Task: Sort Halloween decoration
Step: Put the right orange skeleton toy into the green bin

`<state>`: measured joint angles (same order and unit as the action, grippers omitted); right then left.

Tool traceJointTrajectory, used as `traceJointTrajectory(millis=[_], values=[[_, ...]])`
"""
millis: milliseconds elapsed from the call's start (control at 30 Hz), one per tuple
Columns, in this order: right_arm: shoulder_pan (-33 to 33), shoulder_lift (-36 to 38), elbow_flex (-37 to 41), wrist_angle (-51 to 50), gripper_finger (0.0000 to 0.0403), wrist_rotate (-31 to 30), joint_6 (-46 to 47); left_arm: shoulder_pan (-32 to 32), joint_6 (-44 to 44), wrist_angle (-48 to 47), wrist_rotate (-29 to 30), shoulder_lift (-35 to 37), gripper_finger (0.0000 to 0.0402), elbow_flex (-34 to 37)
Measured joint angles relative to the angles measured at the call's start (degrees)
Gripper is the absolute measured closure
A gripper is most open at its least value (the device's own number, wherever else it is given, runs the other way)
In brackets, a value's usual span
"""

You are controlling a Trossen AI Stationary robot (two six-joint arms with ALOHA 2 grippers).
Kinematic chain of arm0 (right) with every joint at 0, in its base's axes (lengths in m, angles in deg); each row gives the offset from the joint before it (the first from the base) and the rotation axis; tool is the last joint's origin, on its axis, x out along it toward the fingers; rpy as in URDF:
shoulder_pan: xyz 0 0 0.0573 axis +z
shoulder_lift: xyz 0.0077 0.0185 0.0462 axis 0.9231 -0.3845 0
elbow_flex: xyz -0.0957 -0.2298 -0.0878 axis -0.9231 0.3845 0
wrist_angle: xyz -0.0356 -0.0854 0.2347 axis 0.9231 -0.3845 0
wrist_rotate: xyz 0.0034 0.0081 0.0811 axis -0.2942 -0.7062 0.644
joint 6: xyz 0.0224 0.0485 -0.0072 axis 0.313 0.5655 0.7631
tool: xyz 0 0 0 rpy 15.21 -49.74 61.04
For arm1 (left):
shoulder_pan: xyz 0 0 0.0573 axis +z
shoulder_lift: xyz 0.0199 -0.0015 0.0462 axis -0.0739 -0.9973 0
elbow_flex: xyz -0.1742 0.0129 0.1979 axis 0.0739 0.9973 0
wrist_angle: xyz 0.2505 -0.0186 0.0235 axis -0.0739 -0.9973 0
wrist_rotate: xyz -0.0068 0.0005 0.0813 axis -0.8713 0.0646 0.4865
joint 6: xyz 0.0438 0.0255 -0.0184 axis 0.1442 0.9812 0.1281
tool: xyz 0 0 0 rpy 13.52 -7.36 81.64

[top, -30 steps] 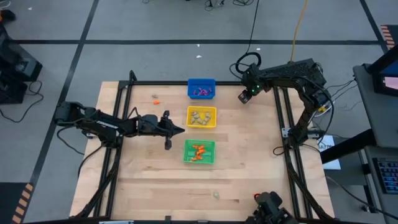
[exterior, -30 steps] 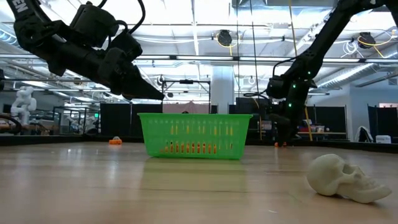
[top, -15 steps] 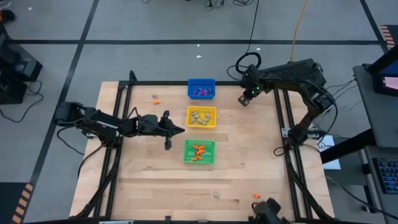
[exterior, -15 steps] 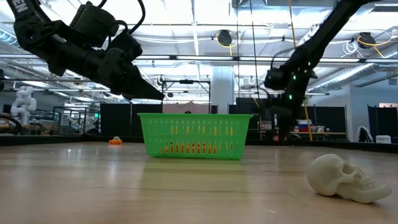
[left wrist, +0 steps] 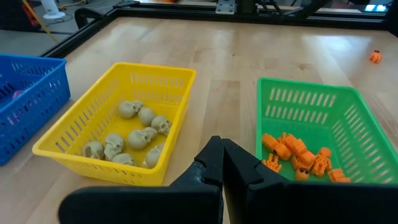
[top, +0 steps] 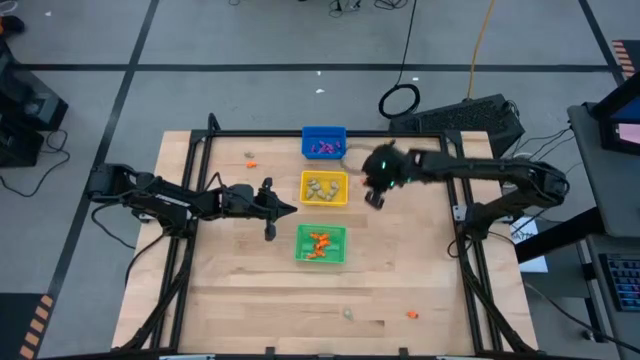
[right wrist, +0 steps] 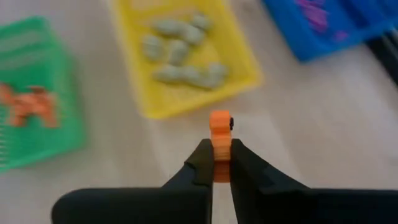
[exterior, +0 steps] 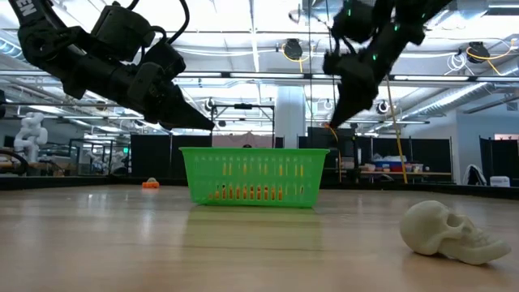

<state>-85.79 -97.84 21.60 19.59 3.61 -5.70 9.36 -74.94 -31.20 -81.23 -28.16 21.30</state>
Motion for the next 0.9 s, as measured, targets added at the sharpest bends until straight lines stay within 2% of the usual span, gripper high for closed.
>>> traceJointTrajectory(millis=[200, 333, 500, 633, 900], values=[[15.43, -3.48, 0.00, 8.87, 0.0390, -4.75, 9.48, 0.00, 0.00, 0.20, 0.24, 0.00, 0.0401, 0.00], [21.72, -7.91, -0.02, 14.71, 0.0390, -5.56, 13.96, 0.00, -0.01, 0.37, 0.29, 0.00, 0.0401, 0.00], [24.99, -12.72, -0.53, 19.22, 0.0390, -5.53, 17.63, 0.00, -0.02, 0.39, 0.37, 0.00, 0.0401, 0.00], [26.15, -16.63, -4.31, 18.93, 0.0390, -5.46, 18.17, 0.00, -0.04, 0.39, 0.37, 0.00, 0.0401, 0.00], [26.66, -27.58, -14.53, 11.19, 0.0390, -5.31, 15.62, 0.00, -0.37, 0.05, 0.38, 0.02, 0.0401, 0.00]])
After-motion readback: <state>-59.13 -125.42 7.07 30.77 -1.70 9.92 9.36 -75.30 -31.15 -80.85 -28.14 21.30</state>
